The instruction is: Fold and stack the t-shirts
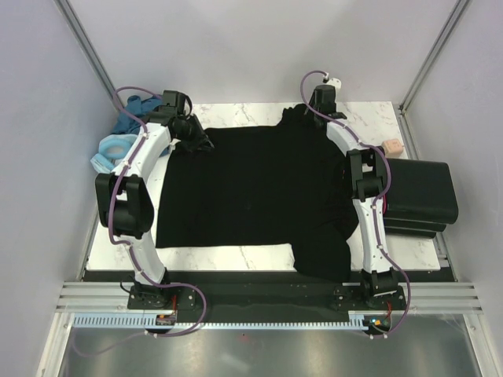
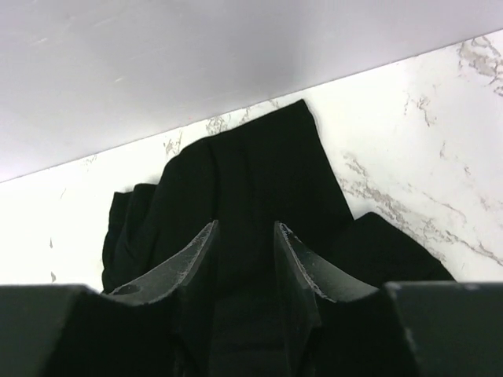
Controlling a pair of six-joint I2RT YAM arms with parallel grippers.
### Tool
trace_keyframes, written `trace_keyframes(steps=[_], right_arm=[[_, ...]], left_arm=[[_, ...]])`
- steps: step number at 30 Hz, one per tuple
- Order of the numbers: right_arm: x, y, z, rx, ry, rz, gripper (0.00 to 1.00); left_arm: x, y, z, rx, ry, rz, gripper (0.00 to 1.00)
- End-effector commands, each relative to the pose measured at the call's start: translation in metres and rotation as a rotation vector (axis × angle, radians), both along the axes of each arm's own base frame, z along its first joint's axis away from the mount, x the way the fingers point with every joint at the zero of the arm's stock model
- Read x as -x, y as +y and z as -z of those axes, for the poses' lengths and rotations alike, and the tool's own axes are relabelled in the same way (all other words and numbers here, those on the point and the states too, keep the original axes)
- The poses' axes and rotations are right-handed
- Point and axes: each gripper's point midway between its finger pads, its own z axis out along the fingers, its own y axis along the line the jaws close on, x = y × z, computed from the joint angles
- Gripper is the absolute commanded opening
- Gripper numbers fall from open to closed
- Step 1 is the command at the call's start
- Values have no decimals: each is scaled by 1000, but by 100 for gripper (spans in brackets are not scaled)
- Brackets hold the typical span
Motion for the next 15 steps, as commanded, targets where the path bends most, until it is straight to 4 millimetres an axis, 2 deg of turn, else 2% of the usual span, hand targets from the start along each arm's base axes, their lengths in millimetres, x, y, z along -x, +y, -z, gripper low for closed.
trace_keyframes(steps=[1,4,5,6,15], right_arm=[[-12,-1,-37,22,-104,35,42],[-16,-10,-25,46,-94,75,43],[-21,-11,-36,41,-118,93,43],[-23,-13,-22,45,-93,99,42],[-17,-27,3,40,-38,143,41]], left_arm=[[-1,-4,-10,16,-43,20,25],[-1,-3,-10,10,-48,24,25],[-1,-4,-10,12,-47,24,25],[-1,-4,-10,12,-47,26,25],[-1,-5,-13,17,-56,28,25]])
